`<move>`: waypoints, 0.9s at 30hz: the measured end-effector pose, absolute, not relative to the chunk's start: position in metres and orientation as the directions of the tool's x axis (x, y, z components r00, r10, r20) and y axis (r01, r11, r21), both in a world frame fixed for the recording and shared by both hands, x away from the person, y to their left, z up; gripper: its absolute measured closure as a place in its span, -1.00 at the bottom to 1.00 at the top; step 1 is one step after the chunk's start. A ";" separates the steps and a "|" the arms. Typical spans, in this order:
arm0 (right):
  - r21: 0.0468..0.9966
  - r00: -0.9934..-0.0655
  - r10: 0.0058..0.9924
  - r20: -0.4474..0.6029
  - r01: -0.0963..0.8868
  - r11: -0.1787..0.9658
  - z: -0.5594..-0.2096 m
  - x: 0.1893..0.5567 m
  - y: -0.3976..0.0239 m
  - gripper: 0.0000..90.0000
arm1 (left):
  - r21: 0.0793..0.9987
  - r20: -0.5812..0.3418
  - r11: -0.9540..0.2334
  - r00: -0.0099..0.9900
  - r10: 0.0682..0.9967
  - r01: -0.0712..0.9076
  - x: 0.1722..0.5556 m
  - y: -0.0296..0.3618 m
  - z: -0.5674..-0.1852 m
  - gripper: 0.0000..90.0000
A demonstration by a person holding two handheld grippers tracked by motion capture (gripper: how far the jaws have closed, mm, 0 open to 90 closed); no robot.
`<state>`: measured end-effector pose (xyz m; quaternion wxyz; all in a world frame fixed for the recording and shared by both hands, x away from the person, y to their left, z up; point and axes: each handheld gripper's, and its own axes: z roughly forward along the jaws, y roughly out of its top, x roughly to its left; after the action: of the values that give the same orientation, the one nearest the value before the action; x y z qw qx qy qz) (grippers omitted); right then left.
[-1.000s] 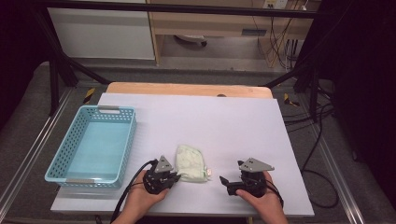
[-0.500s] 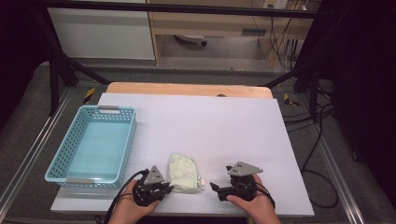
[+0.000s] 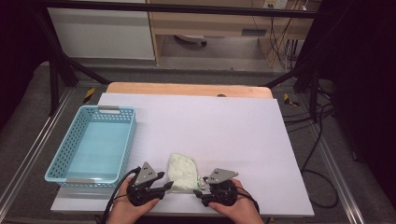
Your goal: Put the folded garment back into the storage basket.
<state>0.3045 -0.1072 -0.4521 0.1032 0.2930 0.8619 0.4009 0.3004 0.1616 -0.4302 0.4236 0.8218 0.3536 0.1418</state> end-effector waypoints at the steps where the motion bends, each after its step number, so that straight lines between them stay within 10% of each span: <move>1: 0.752 -0.805 0.590 0.064 0.428 0.502 -0.453 0.305 -0.104 0.00 | 0.800 -0.059 -0.390 0.707 0.704 0.455 0.300 0.161 -0.430 0.12; 13: 0.749 -0.826 0.563 -0.020 0.360 0.556 -0.456 0.302 -0.090 0.63 | 0.832 -0.040 -0.342 0.661 0.749 0.438 0.307 0.161 -0.420 -0.07; 27: 0.752 -0.833 0.554 -0.008 0.359 0.552 -0.457 0.296 -0.094 0.63 | 0.765 -0.042 -0.404 0.666 0.745 0.501 0.368 0.124 -0.416 -0.15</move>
<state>0.2962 -0.0942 -0.4571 0.1231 0.2617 0.8722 0.3944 0.3683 0.1245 -0.4164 0.3935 0.8234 0.3782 0.1552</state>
